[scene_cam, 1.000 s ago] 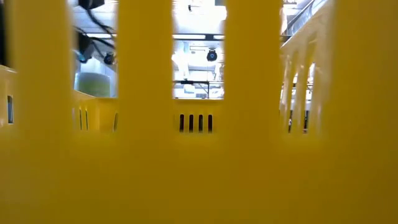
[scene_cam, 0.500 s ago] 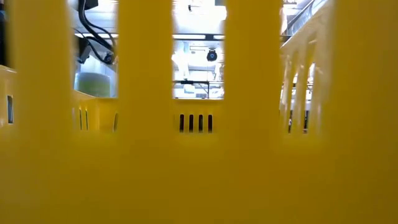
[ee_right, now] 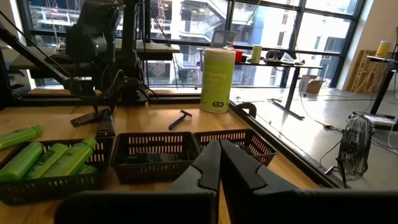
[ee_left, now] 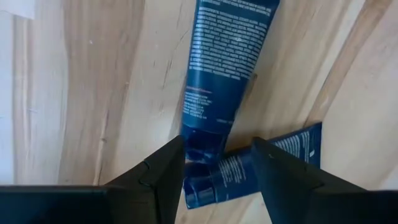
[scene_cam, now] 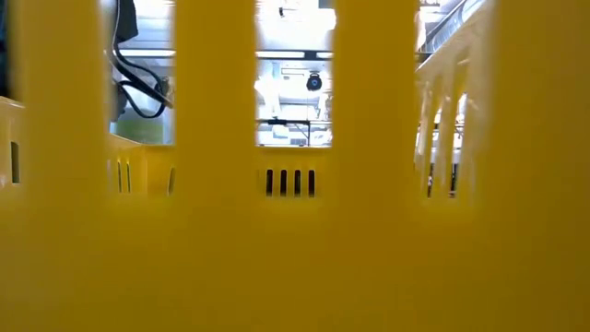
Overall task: Pick & Place Travel size toiletries
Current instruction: Put the dark blue shave butter bottle into the center black bin
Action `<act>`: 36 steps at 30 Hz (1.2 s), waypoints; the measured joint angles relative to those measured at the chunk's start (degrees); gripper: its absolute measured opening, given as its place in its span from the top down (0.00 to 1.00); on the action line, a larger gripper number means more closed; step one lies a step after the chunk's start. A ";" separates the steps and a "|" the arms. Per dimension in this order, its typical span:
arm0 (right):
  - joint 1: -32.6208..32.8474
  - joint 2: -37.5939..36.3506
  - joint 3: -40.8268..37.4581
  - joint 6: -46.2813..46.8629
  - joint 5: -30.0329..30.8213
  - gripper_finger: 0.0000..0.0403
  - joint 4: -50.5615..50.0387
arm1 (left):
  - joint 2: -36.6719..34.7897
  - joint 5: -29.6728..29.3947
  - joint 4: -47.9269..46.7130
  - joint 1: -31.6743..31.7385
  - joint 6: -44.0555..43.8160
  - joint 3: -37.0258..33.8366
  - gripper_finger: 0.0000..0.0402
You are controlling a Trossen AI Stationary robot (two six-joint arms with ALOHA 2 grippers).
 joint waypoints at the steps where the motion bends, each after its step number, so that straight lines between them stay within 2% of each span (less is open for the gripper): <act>1: 0.00 0.00 0.00 0.00 0.00 0.99 0.10 | 0.00 -0.04 0.12 0.00 0.00 -0.12 0.56; 14: 0.01 -0.01 0.00 0.02 0.00 0.99 0.41 | 0.00 -0.96 0.89 0.00 1.07 -0.19 0.56; 24: 0.00 -0.01 0.00 0.02 0.00 0.99 0.39 | 0.02 0.73 10.40 0.00 -0.90 -7.17 0.56; 36: 0.00 0.00 0.00 0.02 0.02 0.99 0.41 | -0.02 -0.47 11.73 0.00 -2.21 -7.95 0.56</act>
